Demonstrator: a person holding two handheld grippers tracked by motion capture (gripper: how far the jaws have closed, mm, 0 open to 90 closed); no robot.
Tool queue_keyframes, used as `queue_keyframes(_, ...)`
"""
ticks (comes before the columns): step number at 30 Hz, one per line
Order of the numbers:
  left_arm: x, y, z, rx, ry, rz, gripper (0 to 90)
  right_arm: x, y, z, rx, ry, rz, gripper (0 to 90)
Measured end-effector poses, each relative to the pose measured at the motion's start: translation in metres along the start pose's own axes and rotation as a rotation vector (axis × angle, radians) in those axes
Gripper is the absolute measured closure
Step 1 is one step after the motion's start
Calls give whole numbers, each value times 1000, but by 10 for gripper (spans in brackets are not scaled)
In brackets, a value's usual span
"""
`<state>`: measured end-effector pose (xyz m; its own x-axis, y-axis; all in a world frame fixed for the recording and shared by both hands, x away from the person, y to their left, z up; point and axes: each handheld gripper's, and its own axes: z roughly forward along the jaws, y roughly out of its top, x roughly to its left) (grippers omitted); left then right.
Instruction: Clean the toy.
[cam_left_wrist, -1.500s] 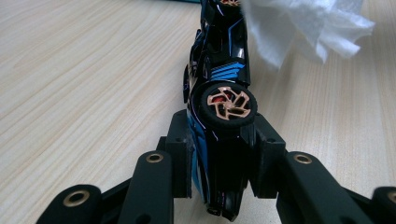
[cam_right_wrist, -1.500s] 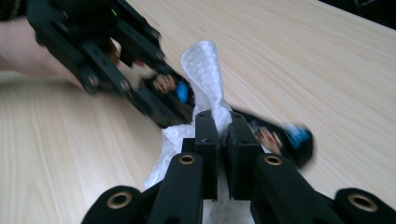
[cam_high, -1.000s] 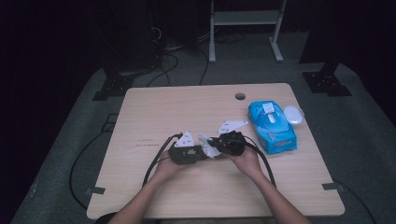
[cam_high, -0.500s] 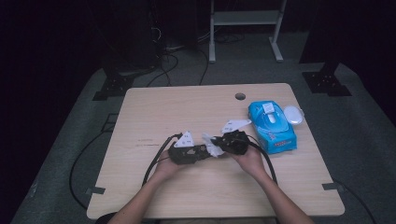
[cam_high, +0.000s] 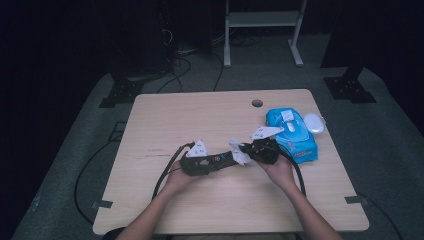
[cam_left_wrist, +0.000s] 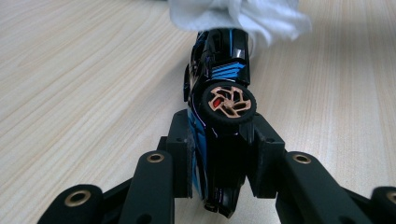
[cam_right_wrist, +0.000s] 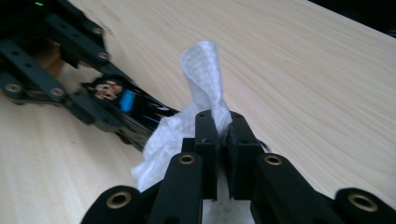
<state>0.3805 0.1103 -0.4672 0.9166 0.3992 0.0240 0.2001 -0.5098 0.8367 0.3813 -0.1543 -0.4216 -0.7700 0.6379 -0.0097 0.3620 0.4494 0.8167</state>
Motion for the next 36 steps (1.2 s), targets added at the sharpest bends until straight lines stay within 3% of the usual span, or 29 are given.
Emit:
queue_keyframes(4,1,0,-2,9,-1,3,667,6,2,4,-5,18,-15,839)
queue_keyframes(9,0,0,-2,6,2,5,668,-7,-3,-3,2,-11,21,839)
queue_keyframes(12,0,0,-2,6,1,3,667,-3,-2,-3,2,-4,18,839)
queue_keyframes(22,0,1,-2,15,0,7,667,40,20,32,-25,157,-19,839)
queue_keyframes(26,1,0,-4,11,0,6,668,38,22,31,-5,130,-47,839)
queue_keyframes(28,1,-1,-5,15,1,7,668,29,18,25,9,73,-52,839)
queue_keyframes(33,1,0,-4,12,3,4,668,-2,1,5,-8,0,26,839)
queue_keyframes(36,1,0,-3,9,2,2,668,-10,-4,-2,-14,-27,42,838)
